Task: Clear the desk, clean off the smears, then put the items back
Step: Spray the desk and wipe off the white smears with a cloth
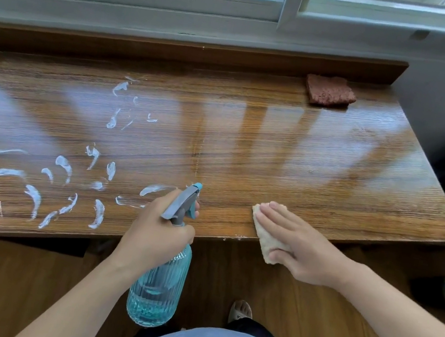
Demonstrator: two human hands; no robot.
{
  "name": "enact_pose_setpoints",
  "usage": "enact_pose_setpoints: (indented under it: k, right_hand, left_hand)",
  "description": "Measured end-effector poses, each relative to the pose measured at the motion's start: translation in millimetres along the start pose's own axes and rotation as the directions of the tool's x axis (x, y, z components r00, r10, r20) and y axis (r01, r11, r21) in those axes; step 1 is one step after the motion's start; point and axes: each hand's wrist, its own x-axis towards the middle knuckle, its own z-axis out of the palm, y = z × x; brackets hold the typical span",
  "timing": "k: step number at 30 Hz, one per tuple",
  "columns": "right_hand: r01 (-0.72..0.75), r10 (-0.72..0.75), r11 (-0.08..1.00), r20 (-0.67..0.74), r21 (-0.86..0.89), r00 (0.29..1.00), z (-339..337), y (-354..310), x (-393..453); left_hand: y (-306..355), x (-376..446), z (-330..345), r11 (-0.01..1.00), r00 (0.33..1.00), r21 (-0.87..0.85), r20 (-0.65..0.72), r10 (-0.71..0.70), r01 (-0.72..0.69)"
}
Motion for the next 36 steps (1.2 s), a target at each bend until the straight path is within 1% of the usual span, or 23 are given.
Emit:
enact_pose_setpoints:
  k: [2,4,8,13,18,20,22,24,26,27,29,30,32,34,36]
  right_hand:
    - [0.011,-0.018,0.997,-0.087,-0.079,0.996,15,-6,4]
    - [-0.009,-0.020,0.989,-0.189,-0.148,0.982,28,-16,16]
    - [-0.032,-0.033,0.974,-0.280,-0.226,0.959,47,-45,47]
    - [0.000,-0.061,0.980,-0.302,-0.198,0.951,52,-80,85]
    - [0.011,-0.037,0.994,-0.248,-0.105,0.968,44,-88,99]
    - [0.024,-0.033,0.999,-0.260,-0.037,0.965,36,-88,98]
    - [-0.002,0.027,0.996,-0.293,0.087,0.956,25,-85,96]
    - [-0.107,0.178,0.964,-0.291,0.242,0.940,11,-74,95]
    - [-0.183,0.304,0.913,-0.311,0.365,0.900,-4,-54,89]
    - [-0.199,0.346,0.897,-0.345,0.396,0.872,-13,-41,84]
    - [-0.267,0.409,0.892,-0.400,0.364,0.821,-26,-15,73]
    - [-0.325,0.441,0.887,-0.387,0.329,0.810,-29,-3,67]
    - [-0.420,0.480,0.873,-0.283,0.250,0.830,-29,12,62]
    - [-0.424,0.457,0.885,-0.188,0.191,0.869,-23,15,66]
    - [-0.388,0.404,0.913,-0.153,0.125,0.902,-20,8,76]
  left_hand:
    - [1,-1,2,1.000,1.000,-0.001,-0.013,-0.001,0.001]
    - [2,-1,2,1.000,1.000,-0.006,-0.022,0.000,0.000]
    - [4,-3,-2,1.000,0.999,-0.011,-0.044,0.009,-0.010]
    - [6,-3,-13,0.999,0.998,0.035,-0.067,0.019,-0.016]
    - [3,0,-26,1.000,0.997,0.009,-0.078,0.004,-0.004]
    - [1,1,-29,1.000,0.997,0.000,-0.079,-0.007,0.007]
    - [-2,2,-32,1.000,0.997,-0.017,-0.080,-0.021,0.019]
    - [-3,2,-34,0.999,0.996,-0.036,-0.084,-0.030,0.028]
    - [-4,2,-35,0.999,0.996,-0.045,-0.089,-0.032,0.028]
    - [-5,1,-35,0.999,0.995,-0.043,-0.090,-0.032,0.028]
    - [-5,0,-35,0.999,0.996,-0.024,-0.086,-0.031,0.029]
    - [-5,-1,-35,0.999,0.996,-0.020,-0.081,-0.031,0.029]
    - [-6,0,-35,0.999,0.997,-0.021,-0.073,-0.029,0.028]
    - [-6,1,-36,0.999,0.997,-0.016,-0.065,-0.029,0.028]
    - [-7,3,-36,1.000,0.997,-0.013,-0.068,-0.030,0.029]
